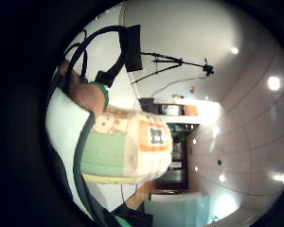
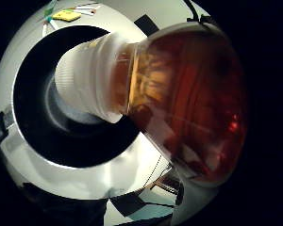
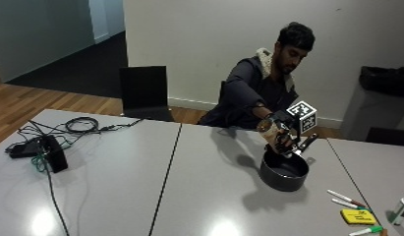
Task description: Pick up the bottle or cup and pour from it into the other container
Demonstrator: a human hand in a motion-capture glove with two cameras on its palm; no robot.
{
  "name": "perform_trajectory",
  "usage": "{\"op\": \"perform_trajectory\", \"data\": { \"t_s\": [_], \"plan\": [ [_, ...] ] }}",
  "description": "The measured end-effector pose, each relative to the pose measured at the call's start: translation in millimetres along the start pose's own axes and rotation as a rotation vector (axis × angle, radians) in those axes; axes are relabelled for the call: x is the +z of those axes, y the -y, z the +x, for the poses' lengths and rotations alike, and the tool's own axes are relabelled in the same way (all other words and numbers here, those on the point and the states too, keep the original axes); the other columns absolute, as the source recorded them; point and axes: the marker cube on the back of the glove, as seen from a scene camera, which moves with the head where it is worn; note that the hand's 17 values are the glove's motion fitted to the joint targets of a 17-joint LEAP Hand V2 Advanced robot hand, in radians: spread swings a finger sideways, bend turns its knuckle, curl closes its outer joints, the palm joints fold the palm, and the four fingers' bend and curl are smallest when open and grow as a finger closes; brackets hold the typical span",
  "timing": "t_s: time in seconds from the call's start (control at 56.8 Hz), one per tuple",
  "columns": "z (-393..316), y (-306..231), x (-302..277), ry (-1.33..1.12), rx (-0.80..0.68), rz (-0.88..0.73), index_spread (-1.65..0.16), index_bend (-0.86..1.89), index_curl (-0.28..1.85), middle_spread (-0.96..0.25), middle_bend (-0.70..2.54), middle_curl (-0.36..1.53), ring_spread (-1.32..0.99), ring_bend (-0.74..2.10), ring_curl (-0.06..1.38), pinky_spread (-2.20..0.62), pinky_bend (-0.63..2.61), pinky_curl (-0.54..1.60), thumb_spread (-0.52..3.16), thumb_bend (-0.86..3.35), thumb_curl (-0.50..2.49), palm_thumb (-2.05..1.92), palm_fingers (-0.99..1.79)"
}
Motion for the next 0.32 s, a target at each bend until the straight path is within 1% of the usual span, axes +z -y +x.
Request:
{"op": "perform_trajectory", "data": {
  "t_s": [0.106,0.193,0.317],
  "plan": [
    [11.8,11.8,10.7,-0.005,-0.012,-0.002,-0.32,0.11,0.26,-0.32,0.28,0.45,-0.28,0.50,0.40,-0.04,0.42,0.33,0.72,-0.03,0.52,0.98,1.10],
    [-4.4,-0.1,3.4,-0.002,-0.011,-0.020,-0.32,0.11,0.26,-0.32,0.28,0.46,-0.29,0.50,0.40,-0.05,0.42,0.33,0.73,-0.03,0.52,0.96,1.10],
    [-4.2,-2.4,4.9,0.014,-0.005,-0.019,-0.32,0.11,0.27,-0.32,0.28,0.46,-0.30,0.50,0.40,-0.05,0.41,0.33,0.74,-0.03,0.52,0.96,1.10]
  ]
}}
